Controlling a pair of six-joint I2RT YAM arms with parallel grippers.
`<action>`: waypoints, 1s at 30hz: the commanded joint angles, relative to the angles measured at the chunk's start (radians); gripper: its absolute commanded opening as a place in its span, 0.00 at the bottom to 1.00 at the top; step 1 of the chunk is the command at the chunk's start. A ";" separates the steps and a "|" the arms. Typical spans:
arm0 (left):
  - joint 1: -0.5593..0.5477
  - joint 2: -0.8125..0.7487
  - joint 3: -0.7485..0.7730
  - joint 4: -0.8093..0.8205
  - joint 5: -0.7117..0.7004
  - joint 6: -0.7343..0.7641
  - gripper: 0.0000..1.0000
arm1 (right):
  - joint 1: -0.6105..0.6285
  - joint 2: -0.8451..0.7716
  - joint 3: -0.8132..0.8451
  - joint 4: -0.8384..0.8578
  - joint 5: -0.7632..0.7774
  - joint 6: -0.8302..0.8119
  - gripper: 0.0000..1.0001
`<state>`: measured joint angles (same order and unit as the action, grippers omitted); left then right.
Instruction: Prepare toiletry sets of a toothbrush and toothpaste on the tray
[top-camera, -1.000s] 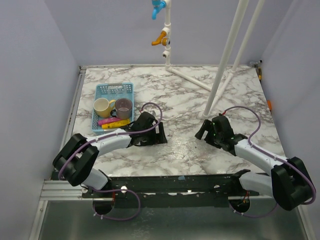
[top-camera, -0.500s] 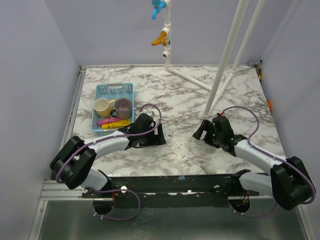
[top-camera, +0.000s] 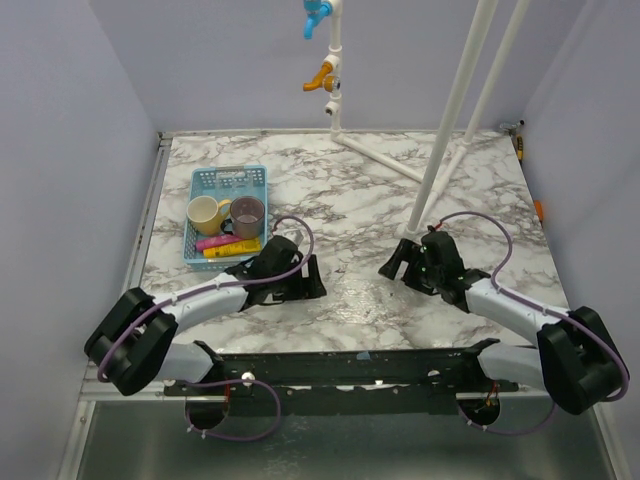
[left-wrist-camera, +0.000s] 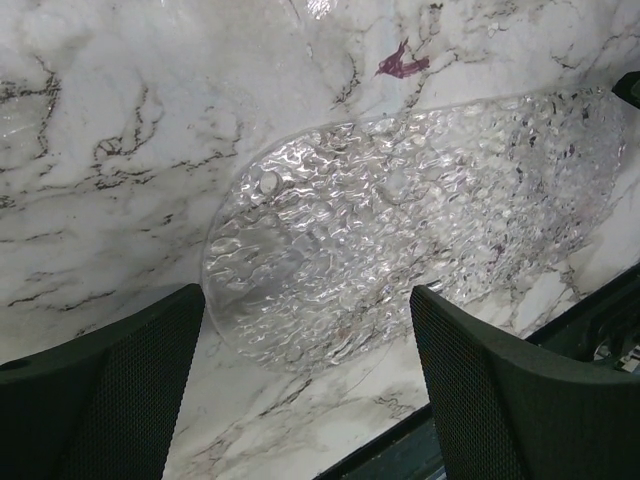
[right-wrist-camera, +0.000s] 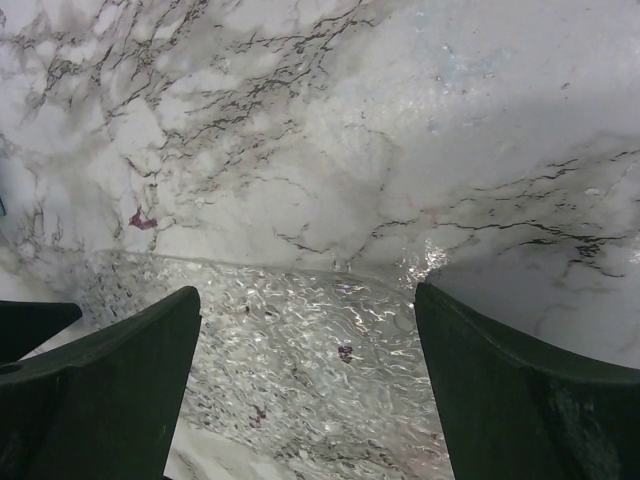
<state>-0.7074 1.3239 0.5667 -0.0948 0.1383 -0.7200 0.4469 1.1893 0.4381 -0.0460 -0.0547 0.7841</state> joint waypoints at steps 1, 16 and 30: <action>-0.004 -0.048 -0.051 -0.029 0.019 -0.015 0.84 | 0.028 0.051 -0.044 -0.093 -0.051 0.009 0.91; -0.004 -0.242 -0.146 -0.085 -0.009 -0.039 0.84 | 0.160 0.139 0.001 -0.065 0.010 0.066 0.92; -0.002 -0.106 0.070 -0.162 -0.107 0.058 0.87 | 0.161 0.043 0.097 -0.262 0.214 0.058 0.95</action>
<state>-0.7074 1.1339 0.5694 -0.2554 0.0605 -0.7082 0.6033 1.2675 0.5304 -0.1230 0.0444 0.8410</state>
